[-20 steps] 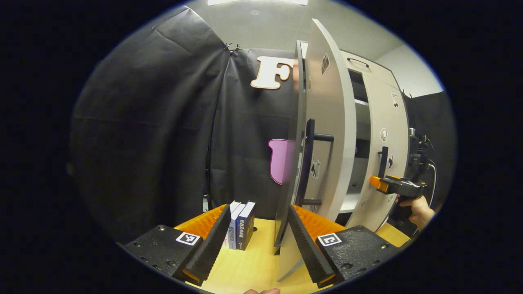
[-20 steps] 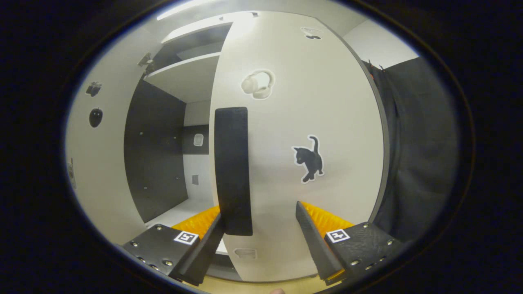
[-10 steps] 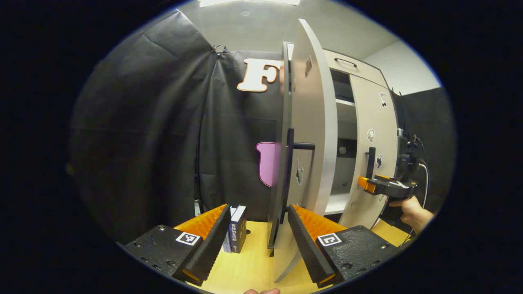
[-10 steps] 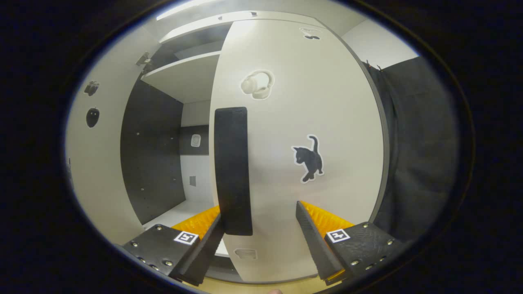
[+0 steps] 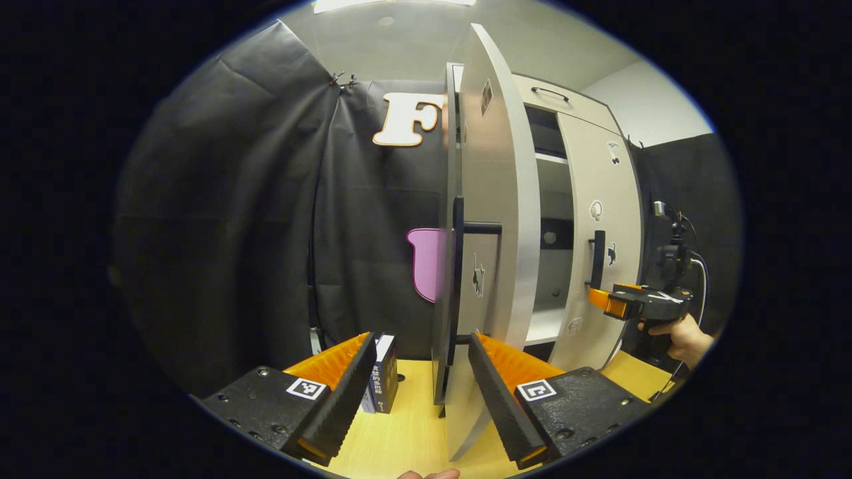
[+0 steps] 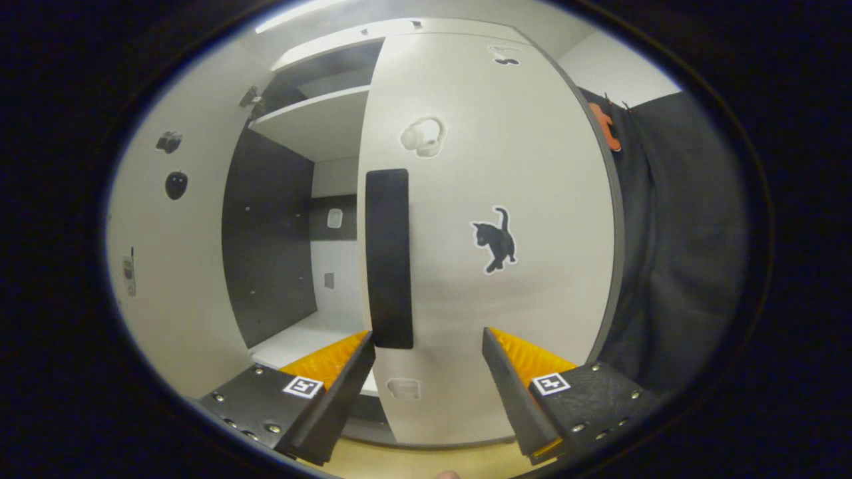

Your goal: Grasp the bottle in the cabinet with the left hand and place it on the coaster, then close the right door with the right hand and the left door with the left hand.

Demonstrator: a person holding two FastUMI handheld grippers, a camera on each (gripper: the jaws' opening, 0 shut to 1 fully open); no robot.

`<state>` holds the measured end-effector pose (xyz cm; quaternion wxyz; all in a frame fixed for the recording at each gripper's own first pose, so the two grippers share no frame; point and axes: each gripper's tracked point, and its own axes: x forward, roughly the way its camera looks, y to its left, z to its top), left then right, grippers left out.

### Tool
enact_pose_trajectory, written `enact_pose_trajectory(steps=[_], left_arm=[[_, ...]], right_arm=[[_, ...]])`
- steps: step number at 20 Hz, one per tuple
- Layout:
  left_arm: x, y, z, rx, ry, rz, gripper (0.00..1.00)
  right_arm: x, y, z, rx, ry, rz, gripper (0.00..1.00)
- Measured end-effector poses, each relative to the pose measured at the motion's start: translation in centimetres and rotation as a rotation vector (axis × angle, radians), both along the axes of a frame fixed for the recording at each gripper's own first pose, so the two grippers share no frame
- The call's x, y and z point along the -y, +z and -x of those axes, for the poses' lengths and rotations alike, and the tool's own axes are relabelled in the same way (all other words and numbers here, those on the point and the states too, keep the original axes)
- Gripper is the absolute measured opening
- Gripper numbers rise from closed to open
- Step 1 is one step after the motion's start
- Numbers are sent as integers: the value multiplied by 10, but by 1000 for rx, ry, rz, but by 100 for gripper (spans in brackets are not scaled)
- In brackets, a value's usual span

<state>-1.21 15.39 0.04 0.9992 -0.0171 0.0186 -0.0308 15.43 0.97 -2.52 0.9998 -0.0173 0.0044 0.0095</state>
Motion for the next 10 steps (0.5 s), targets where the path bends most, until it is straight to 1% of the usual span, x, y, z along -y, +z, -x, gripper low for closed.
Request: enact_pose_trajectory(steps=[3,7,8,10], left_arm=[[6,2,0,1,-20,-32,89],[28,0,-2,2,-63,-7,89],[35,0,-4,-3,-78,-2,84],[49,1,-6,0,-108,2,84]], right_arm=[[12,-3,16,-13,1,-36,98],[34,-5,38,-25,-14,-63,98],[38,-7,42,-31,-15,-71,98],[45,-10,50,-45,-17,-90,97]])
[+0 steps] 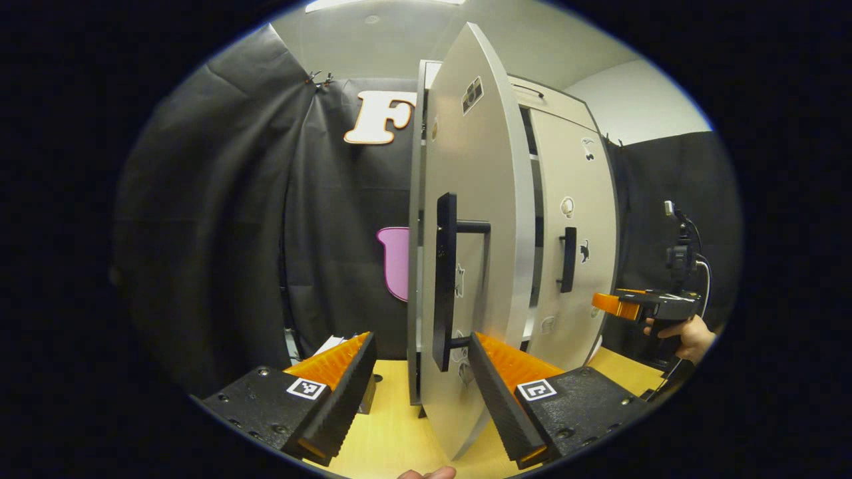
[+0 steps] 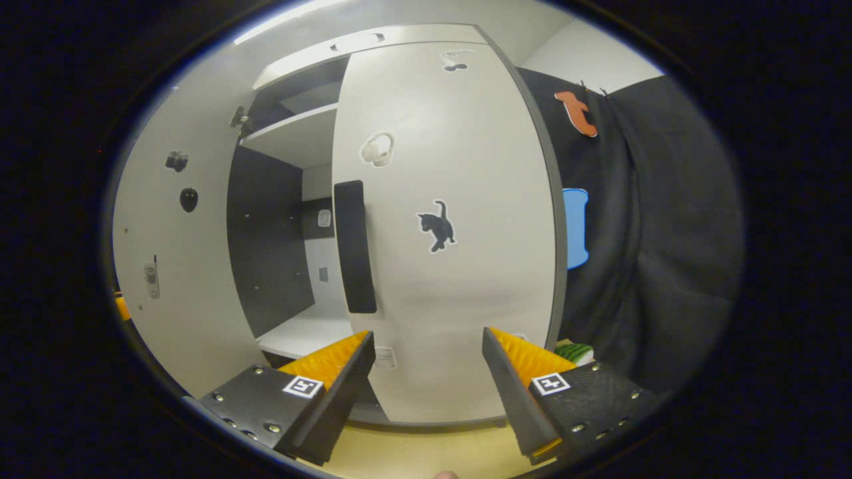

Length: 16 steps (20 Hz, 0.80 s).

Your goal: Grasp the bottle in the cabinet with the left hand and place it on the coaster, then close the right door with the right hand and the left door with the left hand.

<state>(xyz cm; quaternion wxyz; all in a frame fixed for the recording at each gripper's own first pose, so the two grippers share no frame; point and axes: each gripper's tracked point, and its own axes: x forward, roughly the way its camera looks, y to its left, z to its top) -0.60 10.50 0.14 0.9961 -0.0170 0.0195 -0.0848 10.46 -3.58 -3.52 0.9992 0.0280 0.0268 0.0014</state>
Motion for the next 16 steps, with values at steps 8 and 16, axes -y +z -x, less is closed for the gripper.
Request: enact_pose_trajectory(steps=[8,16], left_arm=[[43,-2,-10,-4,-44,36,89],[76,-2,-25,18,-39,-10,92]], right_arm=[[32,-8,31,-37,-27,-6,97],[50,-15,49,-67,-23,-38,98]])
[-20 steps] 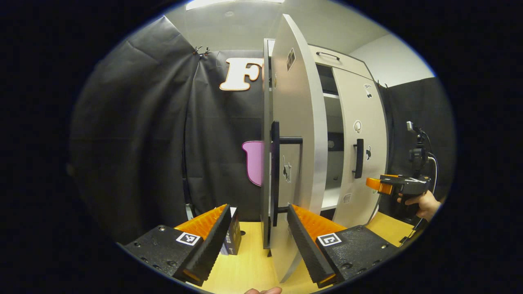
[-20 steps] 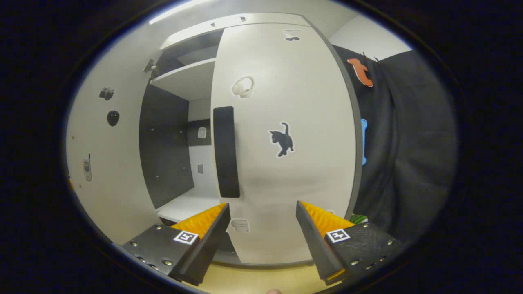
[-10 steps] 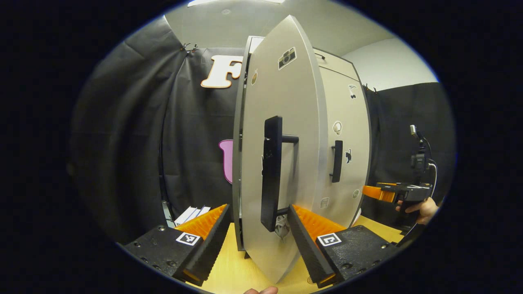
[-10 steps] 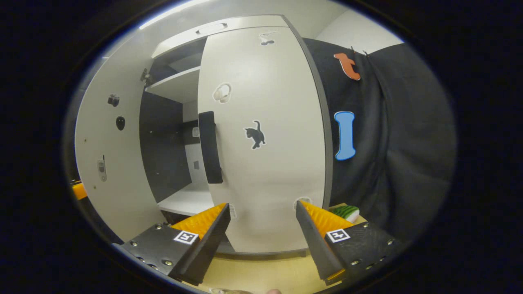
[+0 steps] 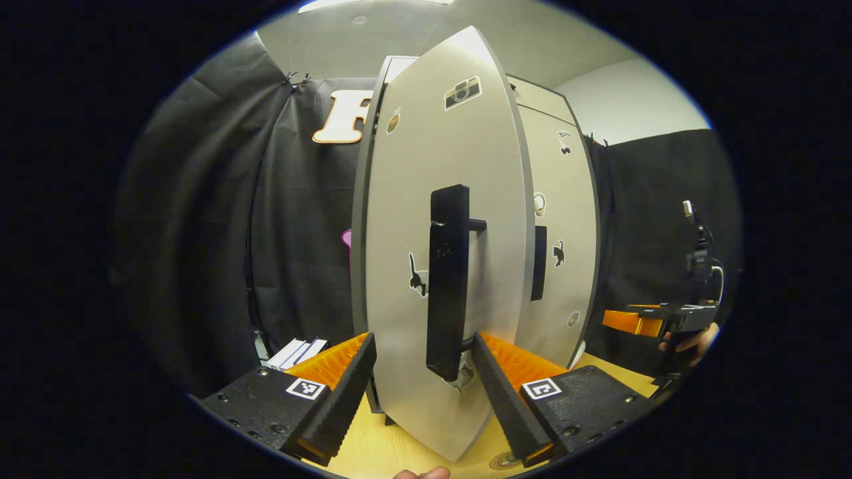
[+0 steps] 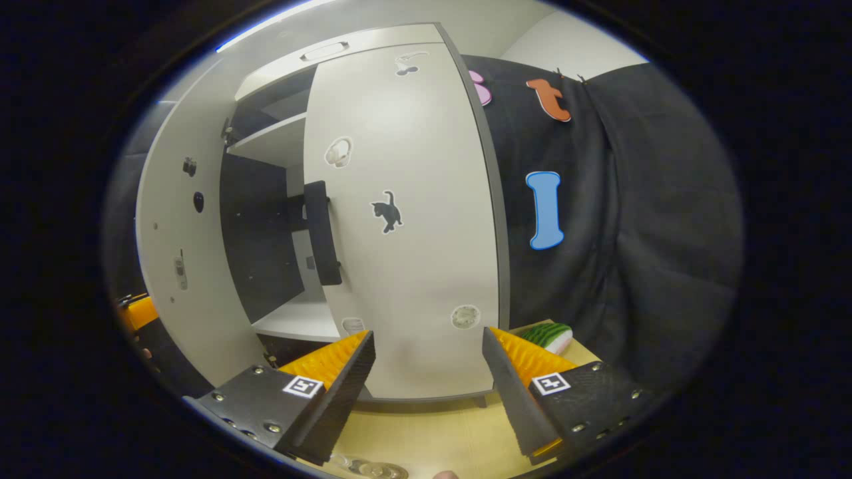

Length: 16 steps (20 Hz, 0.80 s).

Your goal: Grasp the bottle in the cabinet with the left hand and place it on the coaster, then close the right door with the right hand and the left door with the left hand.

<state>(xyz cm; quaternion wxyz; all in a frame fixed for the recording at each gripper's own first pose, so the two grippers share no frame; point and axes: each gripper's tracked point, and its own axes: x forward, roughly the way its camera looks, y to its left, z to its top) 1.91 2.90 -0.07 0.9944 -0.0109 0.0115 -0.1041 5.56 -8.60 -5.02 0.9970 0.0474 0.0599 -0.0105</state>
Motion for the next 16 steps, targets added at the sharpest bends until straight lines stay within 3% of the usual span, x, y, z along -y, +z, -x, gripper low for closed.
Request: enact_pose_trajectory(steps=[6,16], left_arm=[[40,-5,-32,-24,-32,76,97],[95,-9,-100,-2,-16,34,100]], right_arm=[[22,-20,7,-54,-14,-36,98],[46,-15,22,-57,-43,-29,98]])
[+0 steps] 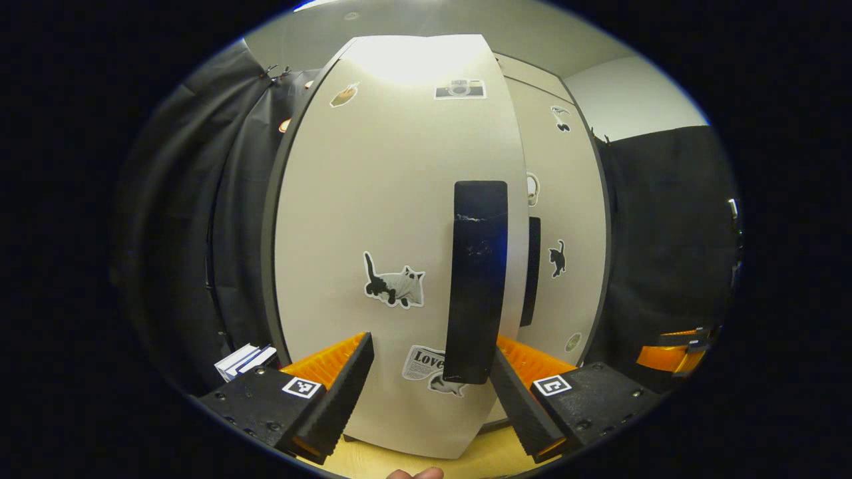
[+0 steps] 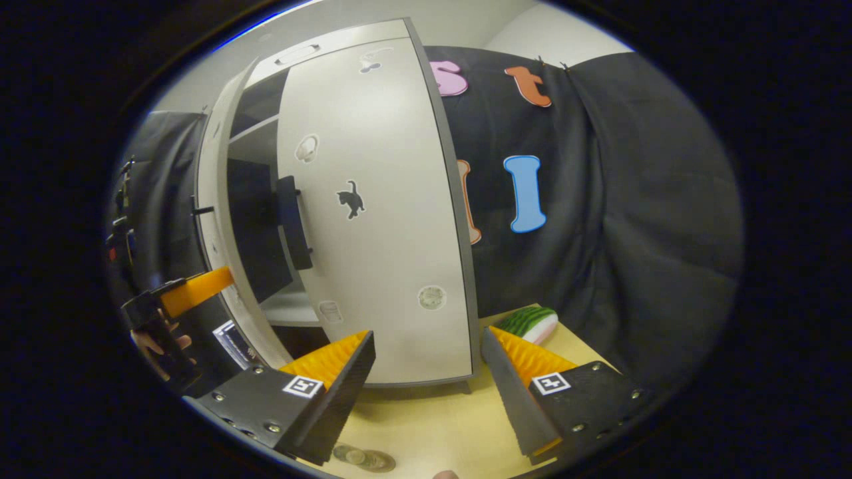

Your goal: Grasp the bottle in the cabinet with the left hand and place it on the coaster, then close the right door with the right hand and the left door with the left hand.

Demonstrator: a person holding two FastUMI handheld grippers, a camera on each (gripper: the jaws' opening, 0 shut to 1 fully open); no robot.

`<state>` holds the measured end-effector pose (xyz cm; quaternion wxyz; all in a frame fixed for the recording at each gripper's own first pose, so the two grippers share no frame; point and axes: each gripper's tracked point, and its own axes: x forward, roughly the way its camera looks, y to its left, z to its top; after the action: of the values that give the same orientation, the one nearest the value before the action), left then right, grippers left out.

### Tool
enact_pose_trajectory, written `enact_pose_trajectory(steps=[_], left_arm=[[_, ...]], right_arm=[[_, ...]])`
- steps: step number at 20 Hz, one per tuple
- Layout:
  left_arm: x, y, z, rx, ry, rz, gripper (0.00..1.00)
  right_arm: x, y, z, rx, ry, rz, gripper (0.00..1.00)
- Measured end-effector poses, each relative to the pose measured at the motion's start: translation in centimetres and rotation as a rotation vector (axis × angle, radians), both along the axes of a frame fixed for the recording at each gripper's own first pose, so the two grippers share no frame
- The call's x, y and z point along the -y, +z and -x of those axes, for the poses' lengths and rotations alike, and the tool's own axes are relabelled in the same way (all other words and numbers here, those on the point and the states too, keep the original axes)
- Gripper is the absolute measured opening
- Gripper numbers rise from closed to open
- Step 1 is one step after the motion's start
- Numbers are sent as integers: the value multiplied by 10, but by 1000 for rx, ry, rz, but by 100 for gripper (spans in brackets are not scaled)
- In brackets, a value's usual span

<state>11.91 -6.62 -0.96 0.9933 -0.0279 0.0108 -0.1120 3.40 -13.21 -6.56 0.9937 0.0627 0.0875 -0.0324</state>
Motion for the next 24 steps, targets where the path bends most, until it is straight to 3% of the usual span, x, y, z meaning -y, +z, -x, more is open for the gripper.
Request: enact_pose_trajectory(steps=[8,15,24], left_arm=[[19,-7,-47,-16,32,52,100],[23,-8,-67,2,144,-18,99],[21,-17,-69,-40,183,-38,99]], right_arm=[[3,-2,5,-10,-3,-6,98],[1,0,13,-8,7,-27,99],[5,8,24,6,9,-21,97]])
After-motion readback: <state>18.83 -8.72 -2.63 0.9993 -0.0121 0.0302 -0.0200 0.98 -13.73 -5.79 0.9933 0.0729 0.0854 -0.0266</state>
